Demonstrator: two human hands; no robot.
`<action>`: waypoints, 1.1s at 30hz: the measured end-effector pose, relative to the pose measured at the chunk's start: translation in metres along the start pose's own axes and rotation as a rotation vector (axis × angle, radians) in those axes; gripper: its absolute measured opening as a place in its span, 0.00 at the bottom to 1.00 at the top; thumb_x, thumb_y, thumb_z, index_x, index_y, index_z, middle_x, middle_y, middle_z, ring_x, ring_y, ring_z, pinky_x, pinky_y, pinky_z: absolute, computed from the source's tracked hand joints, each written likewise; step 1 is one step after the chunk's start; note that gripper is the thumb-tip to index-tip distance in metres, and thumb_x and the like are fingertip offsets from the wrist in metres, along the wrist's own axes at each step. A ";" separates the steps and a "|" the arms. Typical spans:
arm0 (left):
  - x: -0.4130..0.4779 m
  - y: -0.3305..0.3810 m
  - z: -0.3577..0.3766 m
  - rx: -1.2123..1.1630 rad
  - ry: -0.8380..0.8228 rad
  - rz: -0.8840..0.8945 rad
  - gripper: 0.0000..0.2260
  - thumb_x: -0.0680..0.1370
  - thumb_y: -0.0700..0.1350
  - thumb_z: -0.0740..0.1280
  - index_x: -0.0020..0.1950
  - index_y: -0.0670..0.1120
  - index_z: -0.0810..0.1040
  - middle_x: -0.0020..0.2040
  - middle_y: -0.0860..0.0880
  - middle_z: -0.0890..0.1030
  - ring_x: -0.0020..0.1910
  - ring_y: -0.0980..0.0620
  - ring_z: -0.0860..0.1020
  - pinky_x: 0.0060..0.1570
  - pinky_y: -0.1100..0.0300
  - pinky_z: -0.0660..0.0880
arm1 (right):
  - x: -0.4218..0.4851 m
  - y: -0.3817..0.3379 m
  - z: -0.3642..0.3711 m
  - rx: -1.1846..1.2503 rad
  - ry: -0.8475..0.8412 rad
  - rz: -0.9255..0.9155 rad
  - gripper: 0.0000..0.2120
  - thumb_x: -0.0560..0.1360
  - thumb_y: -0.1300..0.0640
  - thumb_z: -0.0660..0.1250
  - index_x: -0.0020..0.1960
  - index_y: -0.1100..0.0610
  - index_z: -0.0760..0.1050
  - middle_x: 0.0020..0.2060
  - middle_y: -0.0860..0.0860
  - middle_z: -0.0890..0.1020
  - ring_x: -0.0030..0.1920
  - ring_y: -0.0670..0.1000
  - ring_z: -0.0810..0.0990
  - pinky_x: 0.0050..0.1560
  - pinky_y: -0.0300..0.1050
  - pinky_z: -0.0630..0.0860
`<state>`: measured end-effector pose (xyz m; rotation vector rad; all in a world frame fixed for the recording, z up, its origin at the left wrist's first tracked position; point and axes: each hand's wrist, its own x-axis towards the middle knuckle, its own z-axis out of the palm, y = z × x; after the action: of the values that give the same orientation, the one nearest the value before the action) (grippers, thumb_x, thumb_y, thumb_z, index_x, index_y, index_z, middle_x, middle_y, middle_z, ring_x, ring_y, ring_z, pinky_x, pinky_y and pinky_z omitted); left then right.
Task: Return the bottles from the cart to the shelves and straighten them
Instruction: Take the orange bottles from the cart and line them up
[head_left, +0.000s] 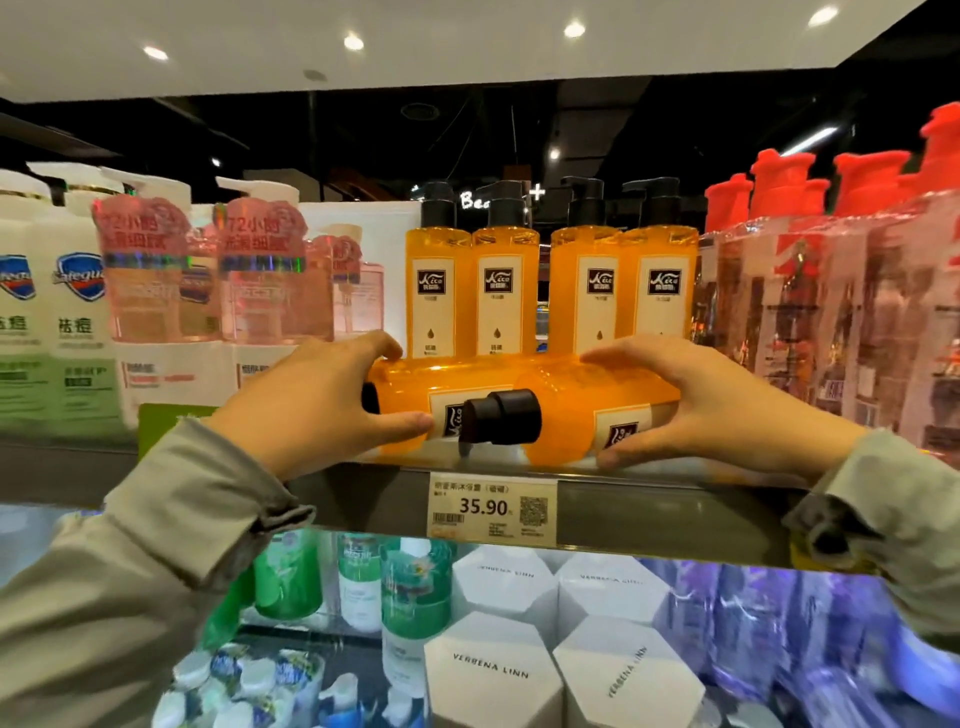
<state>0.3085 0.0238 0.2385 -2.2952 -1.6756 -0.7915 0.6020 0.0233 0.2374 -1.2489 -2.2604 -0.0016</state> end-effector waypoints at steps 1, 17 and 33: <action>0.002 0.001 -0.001 0.012 -0.012 -0.003 0.32 0.69 0.63 0.68 0.69 0.53 0.66 0.62 0.48 0.77 0.57 0.49 0.75 0.56 0.54 0.73 | 0.000 0.000 0.000 -0.015 0.004 -0.007 0.38 0.56 0.36 0.72 0.64 0.37 0.64 0.60 0.36 0.71 0.62 0.42 0.68 0.64 0.42 0.67; -0.005 0.005 0.006 -0.299 0.151 -0.017 0.35 0.53 0.67 0.69 0.56 0.55 0.68 0.44 0.54 0.76 0.44 0.54 0.77 0.41 0.63 0.73 | 0.000 0.011 0.000 -0.043 0.170 -0.177 0.36 0.61 0.27 0.67 0.63 0.44 0.67 0.57 0.41 0.73 0.58 0.43 0.72 0.59 0.44 0.72; -0.008 -0.012 0.024 -0.622 0.307 0.021 0.30 0.55 0.62 0.77 0.54 0.58 0.76 0.49 0.57 0.81 0.48 0.60 0.80 0.42 0.70 0.75 | -0.002 0.009 0.001 0.004 0.250 -0.192 0.36 0.59 0.32 0.68 0.63 0.45 0.66 0.57 0.43 0.73 0.59 0.46 0.72 0.59 0.46 0.74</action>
<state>0.3029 0.0324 0.2120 -2.3598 -1.3974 -1.7593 0.6093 0.0270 0.2332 -0.9657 -2.1492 -0.2127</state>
